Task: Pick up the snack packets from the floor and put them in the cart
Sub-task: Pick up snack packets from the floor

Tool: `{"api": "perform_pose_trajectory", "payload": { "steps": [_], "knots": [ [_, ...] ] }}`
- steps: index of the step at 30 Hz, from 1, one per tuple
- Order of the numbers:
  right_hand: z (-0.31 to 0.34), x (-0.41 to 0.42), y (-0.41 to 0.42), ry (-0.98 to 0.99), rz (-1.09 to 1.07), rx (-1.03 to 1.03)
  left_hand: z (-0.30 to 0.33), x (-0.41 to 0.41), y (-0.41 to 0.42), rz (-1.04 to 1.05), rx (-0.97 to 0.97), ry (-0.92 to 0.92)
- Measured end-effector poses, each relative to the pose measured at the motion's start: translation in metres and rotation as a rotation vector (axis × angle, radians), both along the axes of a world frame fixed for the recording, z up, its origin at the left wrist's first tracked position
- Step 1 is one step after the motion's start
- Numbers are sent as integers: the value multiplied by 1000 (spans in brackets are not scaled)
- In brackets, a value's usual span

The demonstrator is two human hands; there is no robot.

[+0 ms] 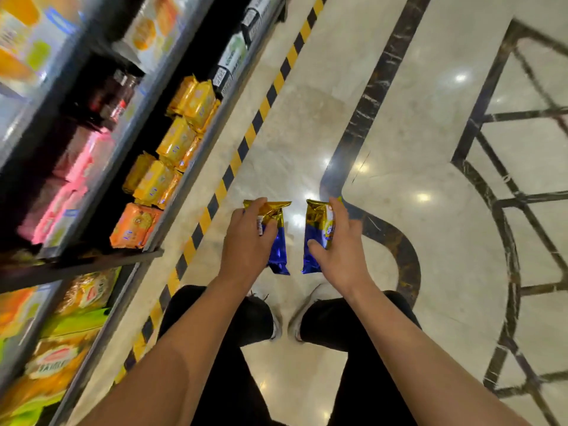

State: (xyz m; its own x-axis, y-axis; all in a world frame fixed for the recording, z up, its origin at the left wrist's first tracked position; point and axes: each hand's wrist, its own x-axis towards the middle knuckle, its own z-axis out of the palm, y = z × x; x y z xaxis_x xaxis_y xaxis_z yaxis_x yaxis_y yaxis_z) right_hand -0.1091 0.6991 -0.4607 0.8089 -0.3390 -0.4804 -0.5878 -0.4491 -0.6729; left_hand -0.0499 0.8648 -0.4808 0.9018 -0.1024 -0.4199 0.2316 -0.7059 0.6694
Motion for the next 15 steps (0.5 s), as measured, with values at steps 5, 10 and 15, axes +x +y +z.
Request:
{"api": "perform_pose_trajectory", "payload": {
  "steps": [5,10,15],
  "knots": [
    [145,20,28,-86,104,-43,148,16,29,44,11,-92],
    [231,30,54,-196,148,-61,244,7,64,123,15,-215],
    [284,46,71,-289,324,-16,306,-16,93,236,70,-181]
  ]
}}
